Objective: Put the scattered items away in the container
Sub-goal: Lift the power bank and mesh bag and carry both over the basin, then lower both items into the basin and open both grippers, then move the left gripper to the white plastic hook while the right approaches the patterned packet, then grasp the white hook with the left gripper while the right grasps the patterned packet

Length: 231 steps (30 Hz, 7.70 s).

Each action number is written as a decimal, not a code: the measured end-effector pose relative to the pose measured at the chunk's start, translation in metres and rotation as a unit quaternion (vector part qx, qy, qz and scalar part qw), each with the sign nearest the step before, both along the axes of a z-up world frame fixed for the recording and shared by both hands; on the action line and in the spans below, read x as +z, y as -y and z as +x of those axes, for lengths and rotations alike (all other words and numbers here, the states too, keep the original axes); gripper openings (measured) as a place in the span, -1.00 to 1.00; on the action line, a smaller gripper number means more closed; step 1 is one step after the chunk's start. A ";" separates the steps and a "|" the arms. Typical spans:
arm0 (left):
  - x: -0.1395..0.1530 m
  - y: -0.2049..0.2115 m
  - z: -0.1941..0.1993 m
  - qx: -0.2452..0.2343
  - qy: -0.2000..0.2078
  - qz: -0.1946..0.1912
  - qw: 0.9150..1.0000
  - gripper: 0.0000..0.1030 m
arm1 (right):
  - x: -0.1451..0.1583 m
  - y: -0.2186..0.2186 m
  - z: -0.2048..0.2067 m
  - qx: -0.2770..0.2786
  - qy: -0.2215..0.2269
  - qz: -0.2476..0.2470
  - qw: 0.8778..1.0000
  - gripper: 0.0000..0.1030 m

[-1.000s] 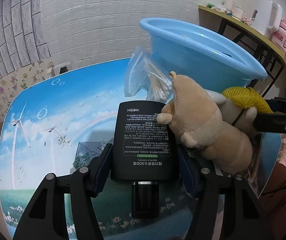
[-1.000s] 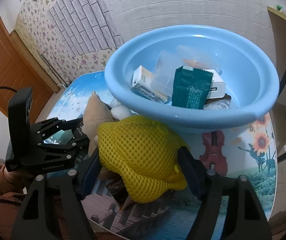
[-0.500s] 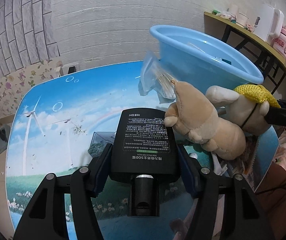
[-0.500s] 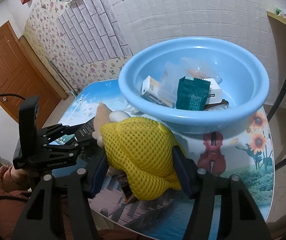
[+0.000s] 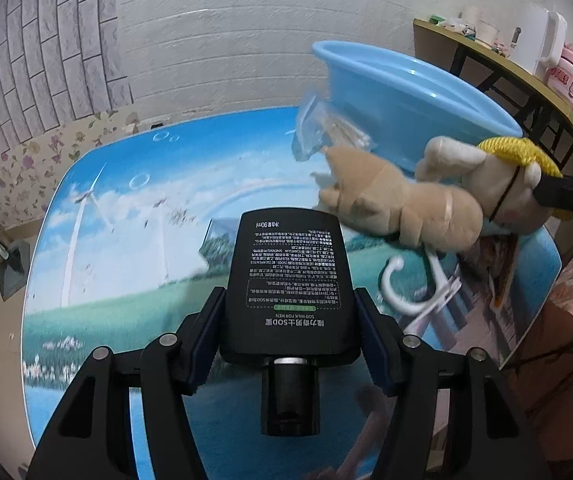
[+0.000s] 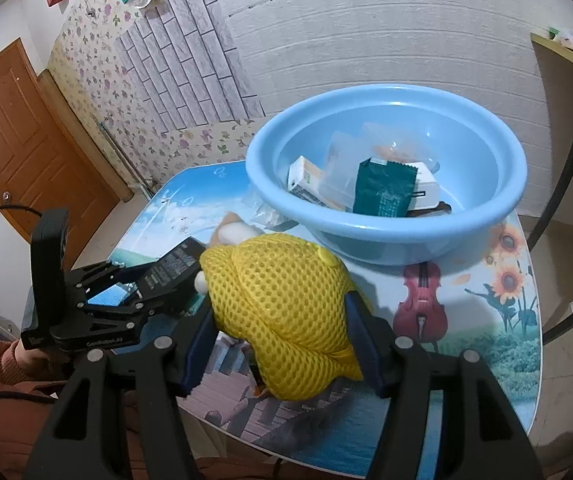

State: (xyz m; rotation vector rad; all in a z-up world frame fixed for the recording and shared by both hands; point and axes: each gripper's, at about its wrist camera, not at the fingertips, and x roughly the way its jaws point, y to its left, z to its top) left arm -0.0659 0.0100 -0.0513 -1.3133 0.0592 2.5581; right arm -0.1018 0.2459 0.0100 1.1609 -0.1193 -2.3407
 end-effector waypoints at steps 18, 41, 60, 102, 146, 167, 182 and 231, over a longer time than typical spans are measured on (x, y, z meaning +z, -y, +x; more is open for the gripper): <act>-0.006 0.000 -0.001 0.017 -0.020 0.002 1.000 0.29 | 0.004 -0.002 0.004 -0.004 -0.004 0.007 1.000 0.17; 0.033 0.006 -0.002 0.018 -0.057 0.054 0.997 0.21 | 0.035 0.009 0.014 0.011 -0.037 -0.004 0.999 0.17; 0.099 -0.026 -0.022 -0.008 -0.111 0.060 0.992 0.21 | 0.074 -0.008 0.008 0.005 -0.093 -0.035 0.995 0.15; 0.080 -0.140 -0.120 -0.115 -0.074 -0.006 0.991 0.21 | 0.019 -0.027 -0.084 -0.022 -0.083 0.057 0.995 0.41; 0.081 -0.044 -0.024 -0.016 -0.110 0.020 0.994 0.71 | 0.017 -0.027 -0.006 -0.058 -0.057 0.057 0.995 0.43; 0.010 -0.055 0.013 -0.046 -0.029 0.026 0.998 0.86 | -0.023 0.014 0.017 0.016 -0.006 0.077 0.997 0.43; -0.002 -0.065 0.004 -0.060 -0.018 0.010 0.998 0.72 | -0.031 0.019 0.009 0.022 0.009 0.072 0.997 0.39; 0.002 -0.007 0.017 0.006 -0.011 0.014 1.000 0.53 | -0.048 0.023 0.006 0.029 0.027 0.079 0.996 -0.46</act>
